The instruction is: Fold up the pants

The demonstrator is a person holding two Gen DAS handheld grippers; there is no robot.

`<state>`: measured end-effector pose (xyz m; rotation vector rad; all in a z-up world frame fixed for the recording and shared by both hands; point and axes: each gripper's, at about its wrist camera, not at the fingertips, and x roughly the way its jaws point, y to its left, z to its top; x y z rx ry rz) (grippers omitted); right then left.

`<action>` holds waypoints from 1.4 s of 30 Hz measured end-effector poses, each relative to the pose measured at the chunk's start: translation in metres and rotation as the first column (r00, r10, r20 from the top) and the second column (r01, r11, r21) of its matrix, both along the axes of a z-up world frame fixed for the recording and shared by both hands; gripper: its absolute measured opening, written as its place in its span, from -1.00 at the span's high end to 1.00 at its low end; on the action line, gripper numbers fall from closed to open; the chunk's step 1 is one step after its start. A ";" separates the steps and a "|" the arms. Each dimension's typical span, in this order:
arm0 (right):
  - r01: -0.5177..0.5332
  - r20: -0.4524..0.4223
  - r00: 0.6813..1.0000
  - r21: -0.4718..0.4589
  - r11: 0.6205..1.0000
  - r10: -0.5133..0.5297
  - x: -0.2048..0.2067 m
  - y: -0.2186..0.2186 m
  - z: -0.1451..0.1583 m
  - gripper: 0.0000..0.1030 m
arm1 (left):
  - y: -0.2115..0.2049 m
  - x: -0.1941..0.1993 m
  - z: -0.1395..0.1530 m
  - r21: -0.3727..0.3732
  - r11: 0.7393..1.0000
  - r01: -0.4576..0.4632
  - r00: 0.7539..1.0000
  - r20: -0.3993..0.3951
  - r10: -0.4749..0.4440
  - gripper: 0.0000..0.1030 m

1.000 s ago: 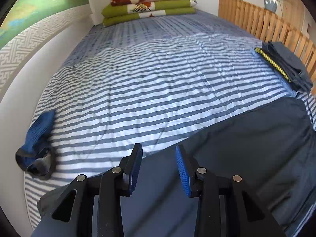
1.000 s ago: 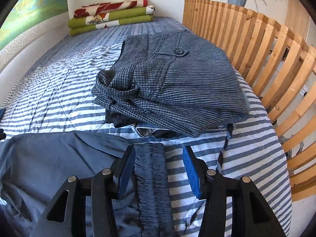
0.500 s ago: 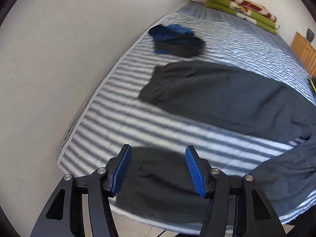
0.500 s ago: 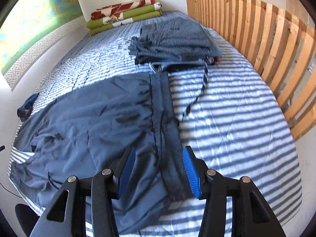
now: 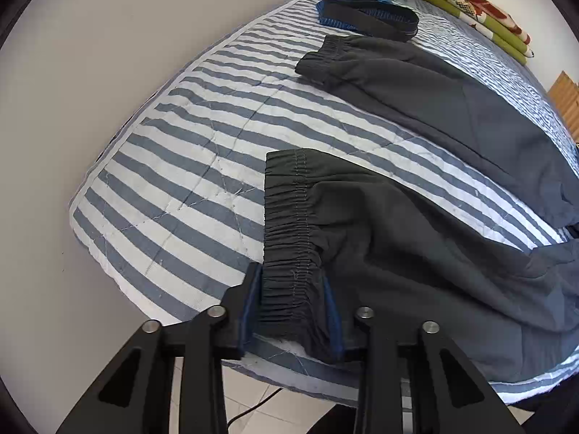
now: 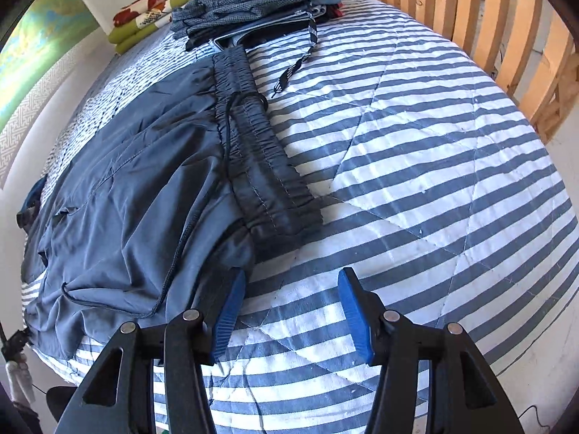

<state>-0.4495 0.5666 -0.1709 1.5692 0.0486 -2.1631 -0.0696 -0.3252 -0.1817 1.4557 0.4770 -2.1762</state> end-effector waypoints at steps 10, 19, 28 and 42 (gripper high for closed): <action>-0.006 0.067 0.998 -0.043 0.999 0.009 0.000 -0.015 0.002 -0.13 | 0.001 0.002 0.029 0.006 1.000 -0.002 0.998 -0.063 0.003 0.42; -0.021 0.112 0.993 -0.083 0.996 0.030 0.002 -0.040 -0.006 0.92 | -0.008 -0.004 0.061 -0.002 1.000 0.005 0.993 -0.114 -0.005 0.43; -0.003 -0.090 0.996 -0.184 0.983 -0.013 0.013 -0.004 0.082 0.97 | -0.022 0.024 0.089 0.014 1.000 -0.018 0.990 -0.136 0.019 0.43; 0.017 -0.114 0.993 -0.155 0.988 -0.035 0.005 -0.017 0.068 0.97 | -0.022 0.000 0.084 0.055 0.998 -0.038 0.991 -0.129 0.045 0.43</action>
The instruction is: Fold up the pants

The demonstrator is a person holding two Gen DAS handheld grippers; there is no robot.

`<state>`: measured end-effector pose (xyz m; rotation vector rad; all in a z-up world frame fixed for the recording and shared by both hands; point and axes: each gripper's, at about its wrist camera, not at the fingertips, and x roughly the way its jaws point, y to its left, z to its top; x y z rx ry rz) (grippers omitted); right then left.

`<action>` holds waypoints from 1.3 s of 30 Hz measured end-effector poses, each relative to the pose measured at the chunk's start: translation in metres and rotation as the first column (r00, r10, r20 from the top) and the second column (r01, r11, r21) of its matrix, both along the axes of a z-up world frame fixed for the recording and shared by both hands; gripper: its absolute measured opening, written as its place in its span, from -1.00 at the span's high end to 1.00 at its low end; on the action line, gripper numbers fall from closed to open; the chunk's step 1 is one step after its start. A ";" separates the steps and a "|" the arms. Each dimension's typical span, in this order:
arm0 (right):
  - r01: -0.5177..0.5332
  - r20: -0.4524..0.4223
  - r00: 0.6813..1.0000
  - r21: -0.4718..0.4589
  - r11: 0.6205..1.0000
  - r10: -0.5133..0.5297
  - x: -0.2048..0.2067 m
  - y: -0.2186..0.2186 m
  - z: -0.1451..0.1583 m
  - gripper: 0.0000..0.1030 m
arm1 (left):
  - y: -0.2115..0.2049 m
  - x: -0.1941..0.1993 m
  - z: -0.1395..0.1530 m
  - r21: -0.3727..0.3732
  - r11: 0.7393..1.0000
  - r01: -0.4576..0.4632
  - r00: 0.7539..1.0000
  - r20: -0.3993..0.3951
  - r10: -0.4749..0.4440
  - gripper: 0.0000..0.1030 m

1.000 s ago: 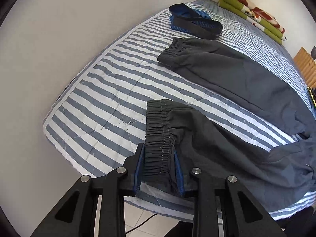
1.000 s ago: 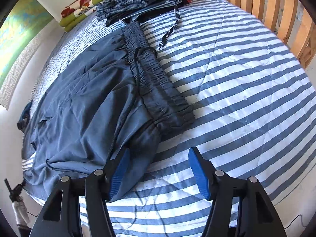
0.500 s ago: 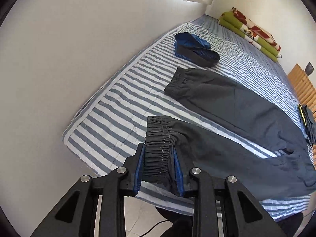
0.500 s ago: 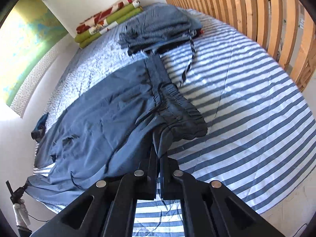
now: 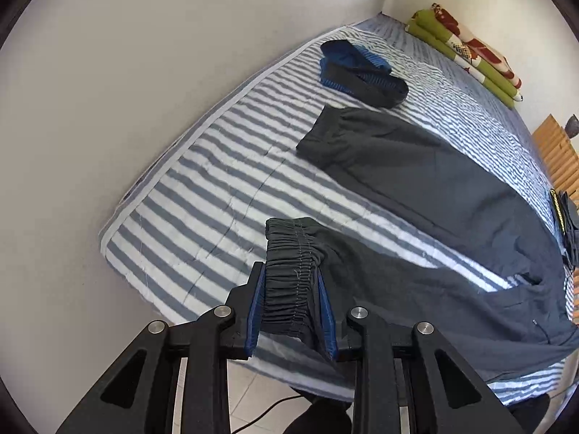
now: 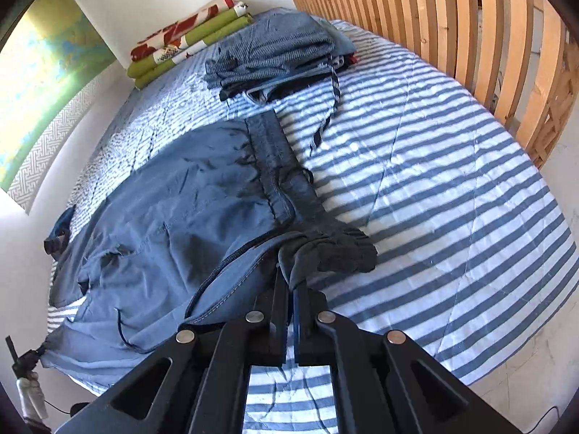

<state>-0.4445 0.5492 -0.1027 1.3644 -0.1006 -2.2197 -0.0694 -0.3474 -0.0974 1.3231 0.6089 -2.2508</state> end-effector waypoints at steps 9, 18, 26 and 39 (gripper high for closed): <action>0.022 -0.146 0.989 -0.022 1.000 -0.025 -0.048 -0.056 0.052 0.97 | -0.006 -0.104 0.026 -0.041 0.998 0.044 0.999 0.016 -0.043 0.43; 0.028 -0.265 0.964 0.121 0.992 0.005 -0.108 -0.152 0.043 0.97 | -0.035 -0.209 -0.019 -0.001 1.000 0.022 0.995 0.098 -0.022 0.42; -0.023 -0.151 0.986 0.272 0.962 0.067 -0.151 -0.200 -0.013 0.62 | -0.055 -0.235 -0.025 0.044 0.999 -0.031 0.998 0.063 0.028 -0.14; -0.070 -0.231 0.966 0.206 0.976 0.118 -0.110 -0.170 0.042 0.19 | -0.016 -0.212 0.001 -0.128 0.982 0.136 0.989 0.070 -0.128 -0.26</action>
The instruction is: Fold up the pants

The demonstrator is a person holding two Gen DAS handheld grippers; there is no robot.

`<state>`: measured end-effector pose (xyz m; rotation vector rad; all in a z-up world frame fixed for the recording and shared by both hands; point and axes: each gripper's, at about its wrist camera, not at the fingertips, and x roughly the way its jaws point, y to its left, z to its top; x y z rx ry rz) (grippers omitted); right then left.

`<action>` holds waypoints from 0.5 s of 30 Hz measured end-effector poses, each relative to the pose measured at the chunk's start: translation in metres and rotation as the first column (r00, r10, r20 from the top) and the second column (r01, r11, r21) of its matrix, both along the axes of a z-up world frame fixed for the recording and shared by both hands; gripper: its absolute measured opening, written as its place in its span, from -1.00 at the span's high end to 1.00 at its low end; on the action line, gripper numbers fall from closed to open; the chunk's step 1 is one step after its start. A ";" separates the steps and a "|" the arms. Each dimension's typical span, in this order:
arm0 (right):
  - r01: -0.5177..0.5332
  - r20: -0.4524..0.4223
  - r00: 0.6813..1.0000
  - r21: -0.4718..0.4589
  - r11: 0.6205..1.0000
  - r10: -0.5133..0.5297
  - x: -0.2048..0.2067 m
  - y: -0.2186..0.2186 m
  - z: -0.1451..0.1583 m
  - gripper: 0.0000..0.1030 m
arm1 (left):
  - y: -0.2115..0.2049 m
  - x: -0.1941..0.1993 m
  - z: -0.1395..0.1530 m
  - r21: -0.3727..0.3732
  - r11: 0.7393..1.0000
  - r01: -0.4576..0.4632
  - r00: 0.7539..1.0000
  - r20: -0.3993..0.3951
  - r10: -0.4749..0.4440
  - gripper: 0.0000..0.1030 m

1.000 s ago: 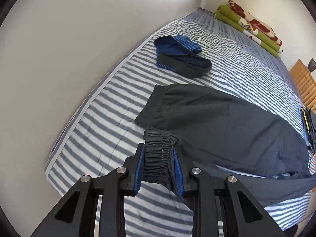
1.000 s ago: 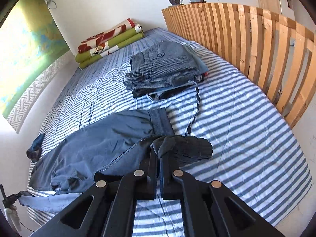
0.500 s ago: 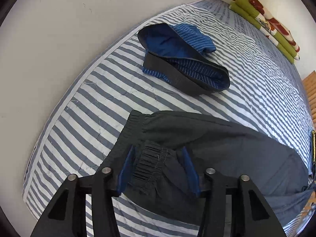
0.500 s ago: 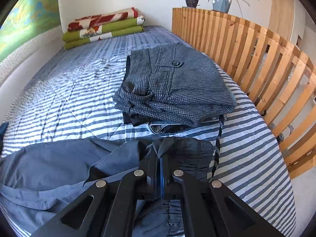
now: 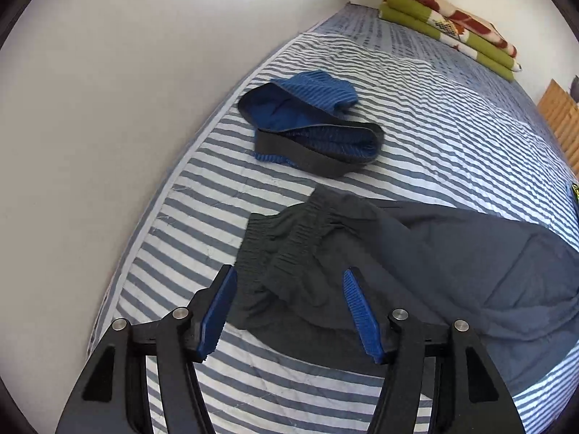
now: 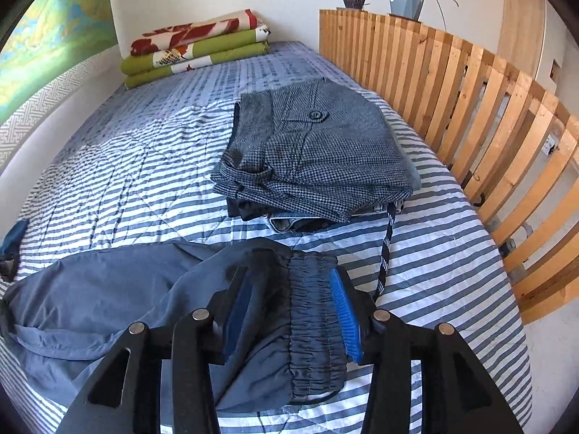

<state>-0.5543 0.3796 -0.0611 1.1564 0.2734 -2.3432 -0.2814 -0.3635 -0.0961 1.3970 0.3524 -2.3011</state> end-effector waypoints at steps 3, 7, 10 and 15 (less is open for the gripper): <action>-0.163 -0.027 0.986 0.030 0.986 0.164 0.031 -0.033 0.008 0.19 | 0.002 -0.015 -0.010 0.007 1.000 -0.001 1.000 0.011 0.001 -0.26; -0.430 -0.014 0.901 0.101 0.897 0.433 0.080 -0.096 -0.003 0.14 | 0.006 -0.033 -0.039 -0.079 0.997 0.013 0.995 0.105 -0.005 -0.26; -0.572 0.012 0.815 0.175 0.802 0.579 0.112 -0.141 -0.027 0.14 | 0.004 -0.037 -0.059 -0.051 0.999 0.003 0.992 0.130 0.004 -0.26; -0.717 0.087 0.682 0.275 0.641 0.726 0.152 -0.187 -0.071 0.14 | 0.010 -0.038 -0.077 -0.113 0.993 0.017 0.985 0.173 0.003 0.37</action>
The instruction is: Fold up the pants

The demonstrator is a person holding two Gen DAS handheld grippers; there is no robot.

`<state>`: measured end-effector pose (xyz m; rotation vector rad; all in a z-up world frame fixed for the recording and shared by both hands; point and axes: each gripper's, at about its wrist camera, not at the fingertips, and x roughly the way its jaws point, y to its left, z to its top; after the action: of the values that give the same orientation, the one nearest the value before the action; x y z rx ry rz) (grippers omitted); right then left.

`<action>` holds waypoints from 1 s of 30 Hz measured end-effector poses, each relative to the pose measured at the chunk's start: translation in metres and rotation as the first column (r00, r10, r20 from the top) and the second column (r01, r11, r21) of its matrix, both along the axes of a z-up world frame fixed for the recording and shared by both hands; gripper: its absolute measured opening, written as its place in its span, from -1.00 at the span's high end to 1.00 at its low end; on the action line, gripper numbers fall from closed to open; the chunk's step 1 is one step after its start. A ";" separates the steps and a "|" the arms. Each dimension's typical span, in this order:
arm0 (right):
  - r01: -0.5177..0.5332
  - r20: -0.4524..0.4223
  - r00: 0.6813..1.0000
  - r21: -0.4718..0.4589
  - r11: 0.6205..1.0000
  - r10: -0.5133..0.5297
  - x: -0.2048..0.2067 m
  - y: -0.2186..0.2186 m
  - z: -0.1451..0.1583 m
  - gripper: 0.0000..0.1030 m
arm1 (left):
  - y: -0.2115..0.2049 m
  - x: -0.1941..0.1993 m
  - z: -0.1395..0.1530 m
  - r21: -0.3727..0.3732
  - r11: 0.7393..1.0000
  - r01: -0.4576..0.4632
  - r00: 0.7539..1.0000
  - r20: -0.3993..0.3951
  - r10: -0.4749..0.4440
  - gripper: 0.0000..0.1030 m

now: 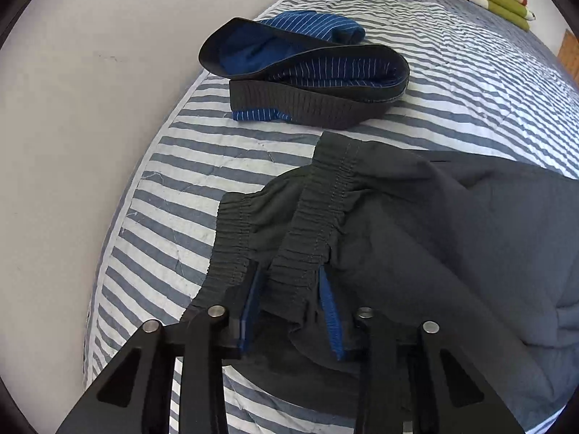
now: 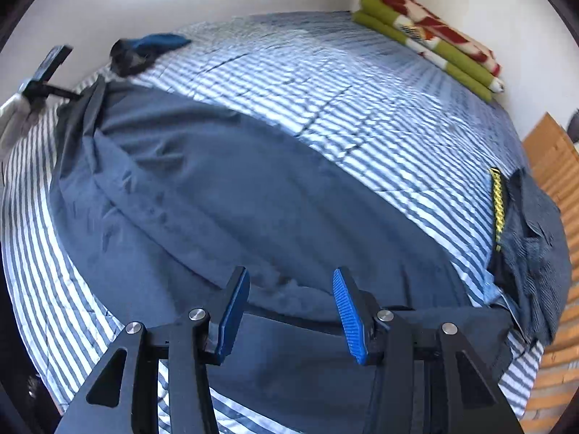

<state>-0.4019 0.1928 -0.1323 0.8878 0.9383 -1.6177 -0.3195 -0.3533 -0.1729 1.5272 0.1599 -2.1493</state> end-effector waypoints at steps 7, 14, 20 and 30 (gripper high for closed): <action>-0.152 0.037 0.988 0.015 0.988 0.151 0.029 -0.015 -0.012 0.03 | -0.005 0.008 0.015 0.031 0.999 -0.033 0.998 -0.054 0.035 0.94; -0.166 -0.028 0.985 0.140 0.976 0.171 0.046 -0.045 -0.045 0.58 | -0.001 0.020 0.022 0.032 0.999 -0.005 0.997 -0.072 0.007 0.97; -0.157 -0.034 0.986 0.113 0.981 0.162 0.040 -0.050 -0.024 0.95 | -0.008 0.037 0.037 0.044 0.999 -0.010 0.991 -0.131 0.015 0.98; 0.097 -0.070 0.993 -0.006 0.995 -0.097 -0.030 -0.113 0.003 0.96 | -0.005 0.056 0.030 -0.042 0.999 0.026 0.997 -0.068 -0.029 0.45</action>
<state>-0.4316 0.0796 -0.1290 0.8922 0.9541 -1.7423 -0.2639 -0.3585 -0.1434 1.4413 0.1176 -2.2140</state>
